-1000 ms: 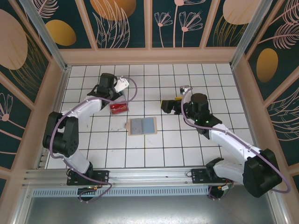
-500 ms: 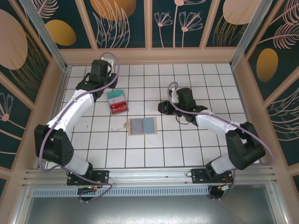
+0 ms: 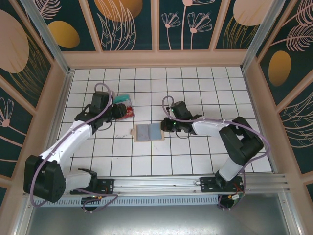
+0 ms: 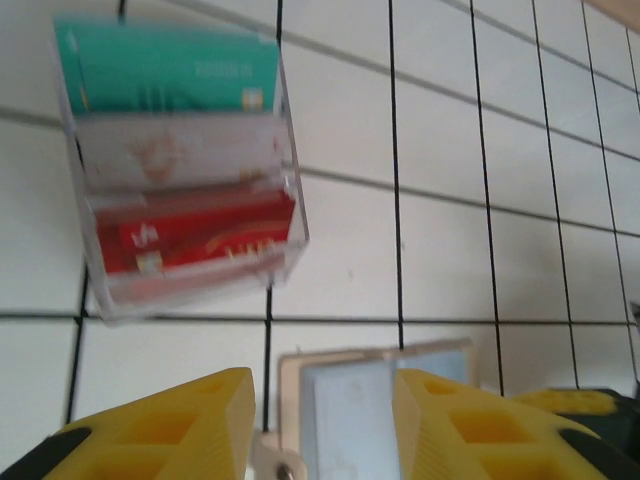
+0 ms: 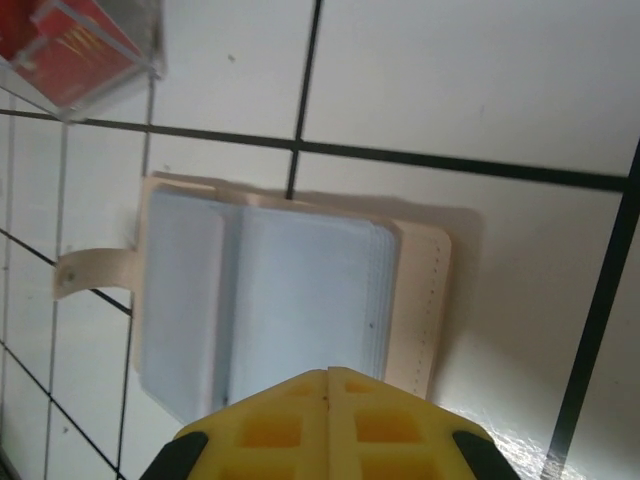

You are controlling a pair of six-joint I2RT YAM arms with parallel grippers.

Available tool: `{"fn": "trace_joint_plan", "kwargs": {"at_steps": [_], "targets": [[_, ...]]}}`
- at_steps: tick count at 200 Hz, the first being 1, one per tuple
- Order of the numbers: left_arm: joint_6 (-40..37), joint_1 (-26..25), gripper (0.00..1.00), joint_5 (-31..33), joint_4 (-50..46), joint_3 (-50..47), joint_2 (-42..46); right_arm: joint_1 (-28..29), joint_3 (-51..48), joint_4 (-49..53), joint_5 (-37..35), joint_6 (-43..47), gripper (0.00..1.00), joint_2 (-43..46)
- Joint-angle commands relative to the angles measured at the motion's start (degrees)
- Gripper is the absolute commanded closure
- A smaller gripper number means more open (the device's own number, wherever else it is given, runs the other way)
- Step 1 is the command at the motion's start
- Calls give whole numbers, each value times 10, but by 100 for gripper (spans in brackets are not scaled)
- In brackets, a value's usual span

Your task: Take the credit cards out of the card holder

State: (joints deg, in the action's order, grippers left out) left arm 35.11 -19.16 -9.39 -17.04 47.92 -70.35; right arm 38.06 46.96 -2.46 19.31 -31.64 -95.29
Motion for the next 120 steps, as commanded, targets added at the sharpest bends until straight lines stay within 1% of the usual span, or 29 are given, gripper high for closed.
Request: {"fn": "trace_joint_plan", "kwargs": {"at_steps": [1,27,39,67,120], "targets": [[75,-24,57,-38,48,-37,21,9,-6,14,-26,-25,100,-10],[113,-67,56,-39,81,-75,24,10,-10,28,-48,-30,100,-11],[132,-83,55,-40,100,-92,20,10,-13,29,-47,-28,100,-15],[168,-108,55,-42,142,-120,11,10,-18,29,-44,-27,100,-26],[186,-136,54,-50,177,-133,-33,12,-24,25,-47,-28,100,-46]]}}
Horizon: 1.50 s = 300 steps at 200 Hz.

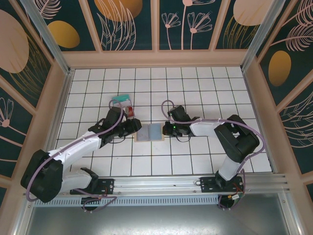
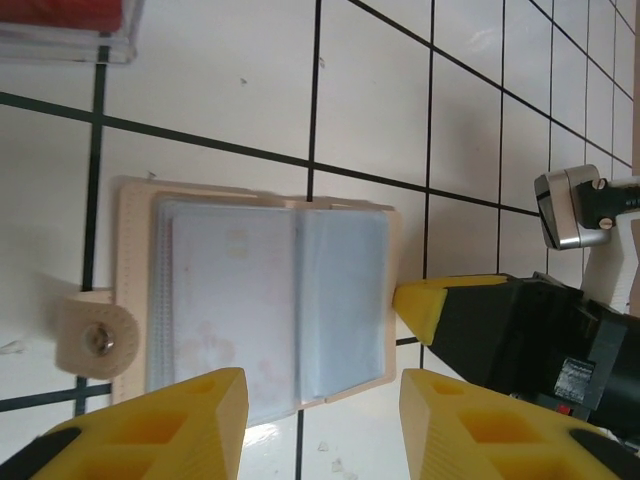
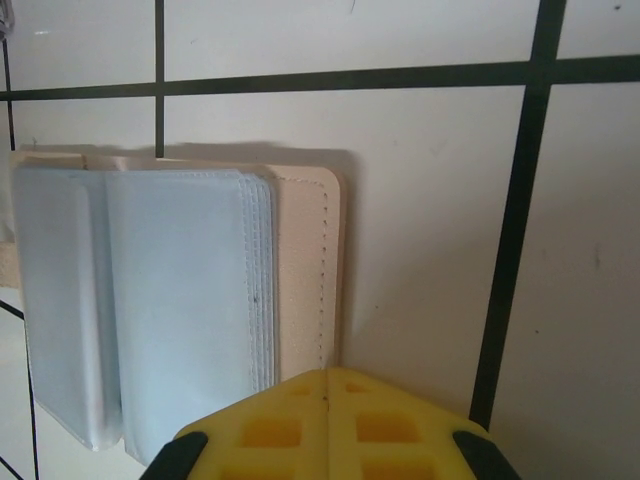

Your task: Take the credit cards out of the card holder

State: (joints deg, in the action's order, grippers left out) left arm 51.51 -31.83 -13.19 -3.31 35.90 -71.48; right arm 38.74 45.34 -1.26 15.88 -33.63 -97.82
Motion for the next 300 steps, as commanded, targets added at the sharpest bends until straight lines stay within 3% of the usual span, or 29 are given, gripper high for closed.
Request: {"fn": "trace_joint_plan", "kwargs": {"at_steps": [1,121,268,300], "targets": [[22,-10,54,-12,41,-13,-23,5,-8,13,-13,-8,100,-22],[17,-18,53,19,29,3,-120,5,3,17,-10,-3,100,-31],[7,-25,53,35,4,19,-155,6,4,13,-1,-5,100,-36],[7,-27,52,11,29,18,-160,6,5,11,2,-7,100,-38]]}}
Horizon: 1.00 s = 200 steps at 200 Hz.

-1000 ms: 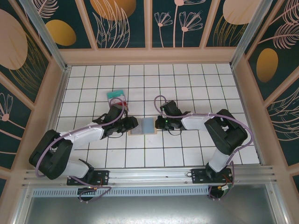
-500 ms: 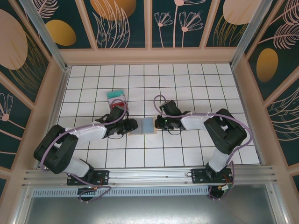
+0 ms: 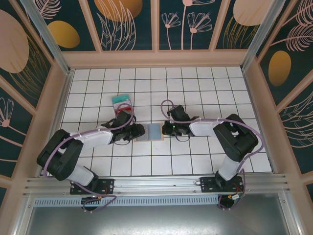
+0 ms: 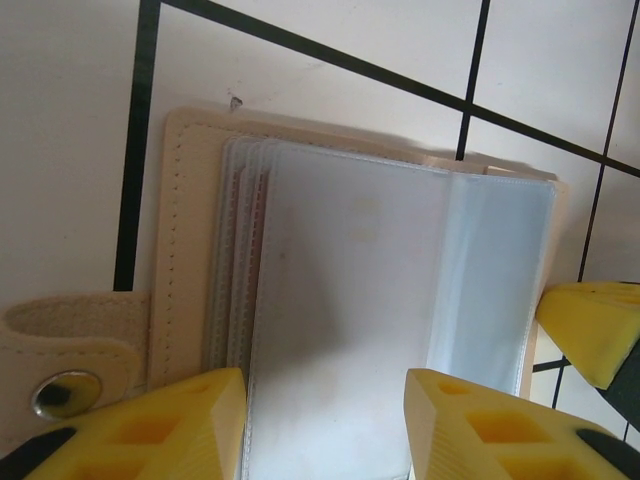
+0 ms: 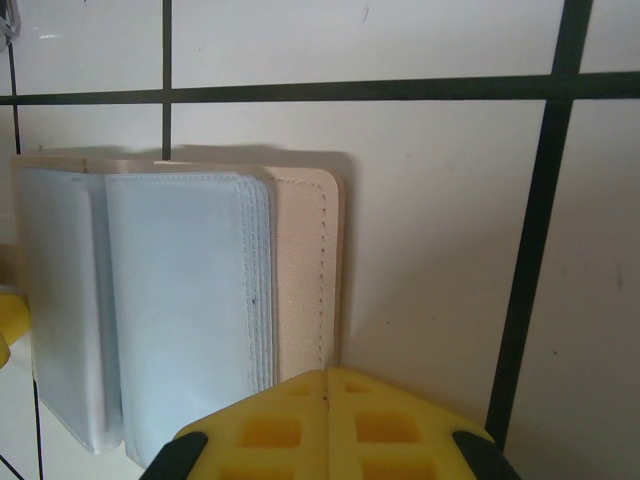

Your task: Take the credit cards out of the card holder

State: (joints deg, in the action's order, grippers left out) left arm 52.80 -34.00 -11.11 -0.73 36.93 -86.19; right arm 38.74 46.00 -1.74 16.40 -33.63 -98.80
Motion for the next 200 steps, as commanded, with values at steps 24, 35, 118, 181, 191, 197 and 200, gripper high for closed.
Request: {"fn": "trace_joint_plan", "kwargs": {"at_steps": [24,35,118,181,191,197,200], "targets": [[-2,-7,52,-39,35,5,-7,6,0,16,-2,-7,100,-30],[-1,-7,51,-50,48,4,-6,6,1,17,-1,-7,100,-31],[-15,-10,51,-76,65,12,-1,6,7,19,0,-4,100,-36],[11,-36,51,-140,149,38,-39,5,1,12,2,-9,100,-31],[14,-44,52,-145,156,48,-45,4,1,10,2,-10,100,-30],[13,-47,52,-148,159,53,-47,3,1,10,3,-11,100,-30],[14,-49,52,-149,159,56,-48,3,1,9,3,-11,100,-29]]}}
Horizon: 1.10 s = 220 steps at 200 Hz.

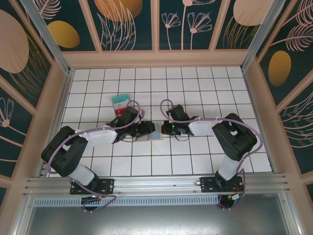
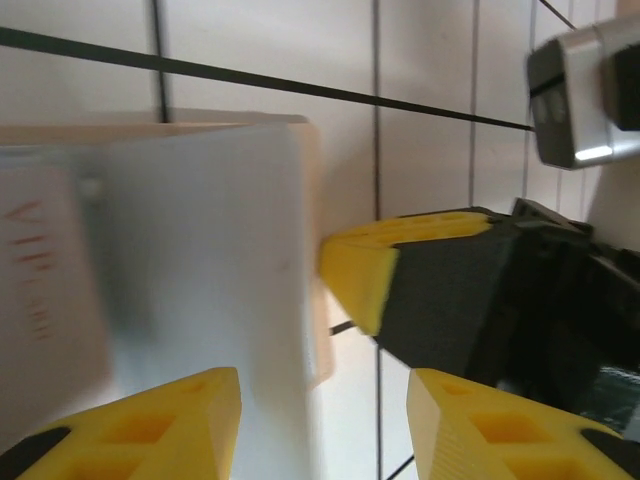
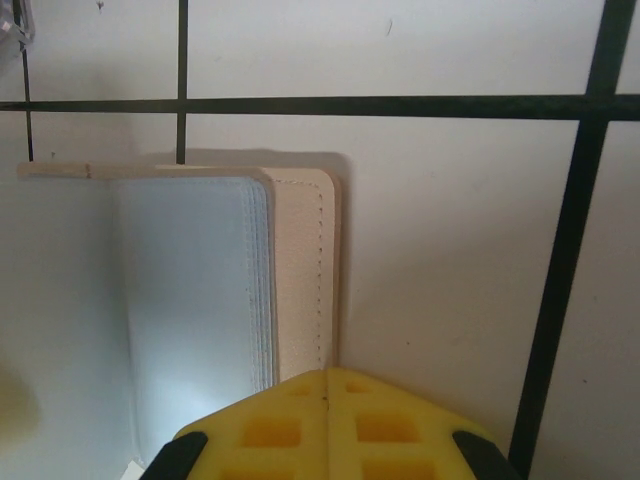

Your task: Take the credit cards out of the card holder

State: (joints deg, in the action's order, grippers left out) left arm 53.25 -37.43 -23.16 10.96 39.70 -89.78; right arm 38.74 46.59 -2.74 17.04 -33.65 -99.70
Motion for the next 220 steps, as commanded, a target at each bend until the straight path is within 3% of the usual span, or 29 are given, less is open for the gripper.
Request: {"fn": "trace_joint_plan", "kwargs": {"at_steps": [1,33,68,146,220], "targets": [[10,-15,52,-29,42,29,-13,3,-5,19,-3,-11,100,-20],[10,-18,52,-37,45,35,3,1,-3,21,-4,-12,100,-19],[-20,-14,55,22,-28,34,40,-7,1,25,-5,-11,100,-3],[-85,83,76,93,-143,-32,116,11,68,37,15,-9,93,33],[-92,87,81,71,-106,-57,75,42,124,13,93,-27,90,-36]]}}
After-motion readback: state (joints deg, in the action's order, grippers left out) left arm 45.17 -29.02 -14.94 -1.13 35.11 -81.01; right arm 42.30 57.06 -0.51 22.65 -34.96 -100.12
